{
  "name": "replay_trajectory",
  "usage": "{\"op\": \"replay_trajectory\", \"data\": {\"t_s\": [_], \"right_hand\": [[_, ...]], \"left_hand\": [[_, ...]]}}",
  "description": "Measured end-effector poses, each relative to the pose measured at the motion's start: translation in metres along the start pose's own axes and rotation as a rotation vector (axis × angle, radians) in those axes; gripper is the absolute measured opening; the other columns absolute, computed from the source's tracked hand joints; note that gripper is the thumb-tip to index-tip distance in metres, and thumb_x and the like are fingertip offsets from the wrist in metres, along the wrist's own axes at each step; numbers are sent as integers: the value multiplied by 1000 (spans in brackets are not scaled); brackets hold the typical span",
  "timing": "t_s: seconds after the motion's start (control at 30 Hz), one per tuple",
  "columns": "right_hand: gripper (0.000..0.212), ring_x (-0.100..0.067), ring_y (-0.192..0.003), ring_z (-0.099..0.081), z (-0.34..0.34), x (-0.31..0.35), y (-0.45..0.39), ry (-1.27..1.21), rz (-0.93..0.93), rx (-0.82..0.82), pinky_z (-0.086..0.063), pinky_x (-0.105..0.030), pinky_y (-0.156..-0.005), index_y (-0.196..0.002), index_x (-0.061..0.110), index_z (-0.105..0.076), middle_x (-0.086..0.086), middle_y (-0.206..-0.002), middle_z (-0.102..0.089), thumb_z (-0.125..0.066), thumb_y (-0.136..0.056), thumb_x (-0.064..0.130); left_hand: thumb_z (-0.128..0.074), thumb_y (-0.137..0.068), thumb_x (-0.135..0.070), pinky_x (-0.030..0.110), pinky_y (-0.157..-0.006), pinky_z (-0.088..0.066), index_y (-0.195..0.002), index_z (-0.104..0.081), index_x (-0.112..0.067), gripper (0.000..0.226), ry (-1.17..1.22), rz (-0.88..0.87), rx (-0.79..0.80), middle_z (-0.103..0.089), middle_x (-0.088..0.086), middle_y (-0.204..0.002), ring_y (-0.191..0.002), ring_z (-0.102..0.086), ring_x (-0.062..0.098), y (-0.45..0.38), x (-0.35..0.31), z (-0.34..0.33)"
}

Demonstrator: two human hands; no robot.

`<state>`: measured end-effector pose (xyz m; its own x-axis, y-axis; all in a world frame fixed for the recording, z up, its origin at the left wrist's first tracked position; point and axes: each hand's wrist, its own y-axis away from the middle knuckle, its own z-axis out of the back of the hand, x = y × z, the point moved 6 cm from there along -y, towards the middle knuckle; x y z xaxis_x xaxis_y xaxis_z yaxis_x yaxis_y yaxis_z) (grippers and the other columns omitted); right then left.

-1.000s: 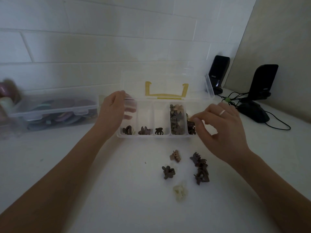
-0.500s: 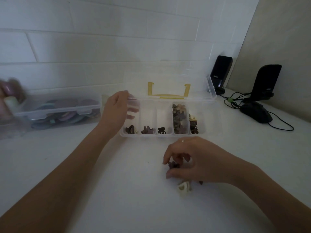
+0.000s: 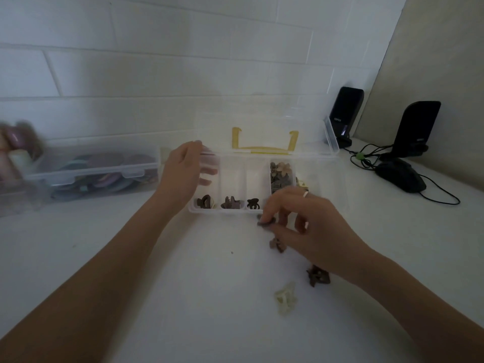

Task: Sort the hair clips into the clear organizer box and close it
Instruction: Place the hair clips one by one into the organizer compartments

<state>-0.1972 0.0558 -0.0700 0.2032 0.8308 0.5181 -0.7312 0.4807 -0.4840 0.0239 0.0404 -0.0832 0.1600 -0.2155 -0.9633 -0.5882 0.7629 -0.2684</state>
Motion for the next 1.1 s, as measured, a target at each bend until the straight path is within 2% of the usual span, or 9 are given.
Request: {"op": "replay_trajectory", "data": {"t_s": [0.13, 0.2, 0.33, 0.4, 0.57, 0.67, 0.8, 0.97, 1.1], "right_hand": [[16, -4, -71, -53, 32, -4, 3, 153, -24, -367, -36, -5, -60, -83, 23, -63, 13, -88, -60, -69, -79, 9], [14, -3, -72, -51, 40, -13, 5, 215, -98, -454, -35, -6, -61, -81, 23, -62, 16, -85, -60, -72, -79, 14], [11, -3, -82, -46, 31, -27, 3, 333, -110, -357, -39, -12, -67, -73, 18, -64, 14, -86, -59, -69, -77, 27], [16, -6, -86, -45, 29, -29, 2, 347, -85, -323, -42, -21, -66, -72, 17, -66, 11, -88, -57, -67, -79, 31], [38, -5, -82, -42, 30, -24, 2, 400, -30, -307, -41, -26, -60, -71, 18, -66, 9, -87, -54, -46, -88, 45], [33, -7, -85, -47, 31, -28, 1, 318, -59, -312, -43, -26, -65, -78, 19, -69, 10, -87, -54, -48, -89, 41], [7, -5, -83, -47, 32, -33, 1, 266, -87, -300, -45, -24, -68, -87, 25, -70, 11, -88, -54, -65, -82, 24], [10, -4, -84, -49, 27, -38, 1, 232, -120, -264, -43, -20, -68, -87, 26, -70, 14, -89, -51, -69, -81, 18], [10, -2, -85, -49, 27, -35, 1, 243, -100, -266, -42, -16, -68, -89, 27, -70, 15, -88, -52, -67, -82, 20]], "left_hand": [[-35, -96, -23, 32, -58, -50, -93, -58, -4, 30, -1, -2, 1, -64, 6, -78, -52, -61, 9, -1, 0, 0], [-35, -96, -23, 32, -58, -50, -93, -58, -4, 30, 2, -3, 5, -64, 6, -77, -52, -61, 9, 0, 0, 0], [-35, -96, -21, 31, -57, -50, -93, -58, -4, 29, -8, -12, 15, -64, 5, -77, -52, -61, 8, 1, -1, -1], [-35, -95, -21, 32, -58, -50, -92, -57, -5, 28, -7, -11, 15, -64, 4, -76, -52, -61, 8, 1, -2, -1], [-35, -96, -23, 31, -58, -50, -92, -57, -5, 28, 5, 3, 16, -64, 3, -75, -51, -61, 7, 1, -1, -1], [-35, -96, -23, 30, -56, -50, -94, -57, -5, 29, 7, 16, 19, -63, 4, -76, -50, -61, 7, 1, 0, -2], [-35, -97, -24, 30, -57, -49, -95, -57, -5, 30, 5, 27, 18, -64, 5, -77, -50, -61, 8, 1, 1, -2], [-35, -97, -25, 31, -58, -50, -85, -56, -11, 28, 21, 24, 6, -64, 4, -76, -49, -61, 7, 2, 0, -2], [-34, -97, -24, 31, -57, -50, -92, -56, -7, 29, 18, 32, 10, -64, 5, -77, -49, -61, 7, 2, 0, -2]]}}
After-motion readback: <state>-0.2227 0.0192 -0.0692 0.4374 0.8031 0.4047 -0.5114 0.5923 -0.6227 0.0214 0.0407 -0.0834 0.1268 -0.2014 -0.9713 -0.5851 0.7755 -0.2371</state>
